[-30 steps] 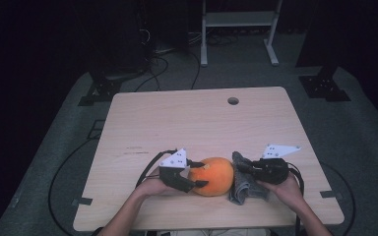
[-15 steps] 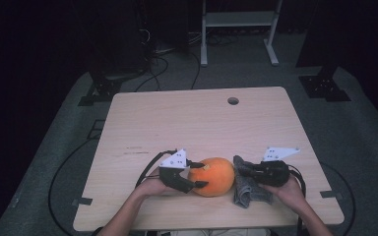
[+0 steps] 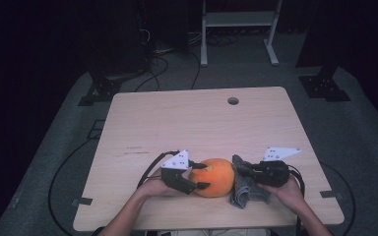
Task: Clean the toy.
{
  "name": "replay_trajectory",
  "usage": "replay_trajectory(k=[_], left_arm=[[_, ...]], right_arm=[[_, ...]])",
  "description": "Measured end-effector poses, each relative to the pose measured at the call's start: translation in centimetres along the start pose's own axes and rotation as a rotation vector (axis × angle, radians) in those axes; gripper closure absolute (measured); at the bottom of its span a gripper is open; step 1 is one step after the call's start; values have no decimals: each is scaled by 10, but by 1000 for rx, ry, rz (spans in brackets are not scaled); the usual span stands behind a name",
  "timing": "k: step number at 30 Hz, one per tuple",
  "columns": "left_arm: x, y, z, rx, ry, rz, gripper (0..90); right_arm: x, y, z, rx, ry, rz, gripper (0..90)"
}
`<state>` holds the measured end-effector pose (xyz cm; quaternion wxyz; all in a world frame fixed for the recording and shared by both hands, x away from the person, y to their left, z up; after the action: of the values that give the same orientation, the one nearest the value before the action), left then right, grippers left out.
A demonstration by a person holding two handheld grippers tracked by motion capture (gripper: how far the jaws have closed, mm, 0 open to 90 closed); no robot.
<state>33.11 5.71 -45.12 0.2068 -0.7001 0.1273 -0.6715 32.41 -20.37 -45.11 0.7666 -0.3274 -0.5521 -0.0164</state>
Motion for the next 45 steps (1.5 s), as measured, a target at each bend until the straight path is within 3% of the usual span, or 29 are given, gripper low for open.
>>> replay_trajectory(k=[3,4,5,6,9,12,16,19,20,23,25,27,28,30,32,36,41,45], left_arm=[[2,3,-1,5,7,1,370],[6,8,-4,9,20,2,370],[6,8,-4,9,20,2,370],[8,10,-6,10,32,2,370],[7,8,-5,8,18,-3,361],[8,7,-3,2,4,-13,355],[9,8,-2,17,-4,-15,349],[10,10,-2,25,-3,-17,349],[13,14,-3,29,10,-18,350],[15,17,-5,30,20,-19,349],[16,18,-5,58,23,-8,315],[17,17,-4,70,11,-5,214],[16,15,0,91,-34,0,174],[15,15,2,93,-54,4,144],[12,15,5,67,-87,13,180],[12,15,3,64,-76,17,278],[12,16,3,71,-70,13,335],[17,20,0,88,-48,19,347]], right_arm=[[10,-3,8,20,-18,-41,786],[25,-1,21,41,-65,-60,786],[25,-1,21,41,-65,-60,786],[34,5,31,55,-109,-53,786],[34,14,34,25,-150,-11,788],[29,14,28,17,-133,-4,789],[15,2,14,-27,-88,21,789],[18,-3,15,-18,-77,-9,788],[27,-6,20,8,-81,-46,789],[34,-2,26,19,-111,-48,788],[35,9,29,16,-144,-10,789],[32,13,29,9,-145,-8,789],[29,14,26,24,-118,-31,789],[28,14,25,22,-116,-38,789],[25,12,24,18,-108,-41,789],[18,7,17,12,-88,-30,789],[13,-3,12,-12,-64,-32,788],[34,-12,25,26,-92,-122,787]])
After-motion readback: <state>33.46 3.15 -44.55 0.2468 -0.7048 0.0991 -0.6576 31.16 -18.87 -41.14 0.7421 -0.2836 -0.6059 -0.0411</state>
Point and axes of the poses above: each handheld gripper's, and its own axes: y roughly forward along the jaws, x roughly out of its top, z roughly to its left, the point moved 4 cm from there along y, roughly forward along the jaws
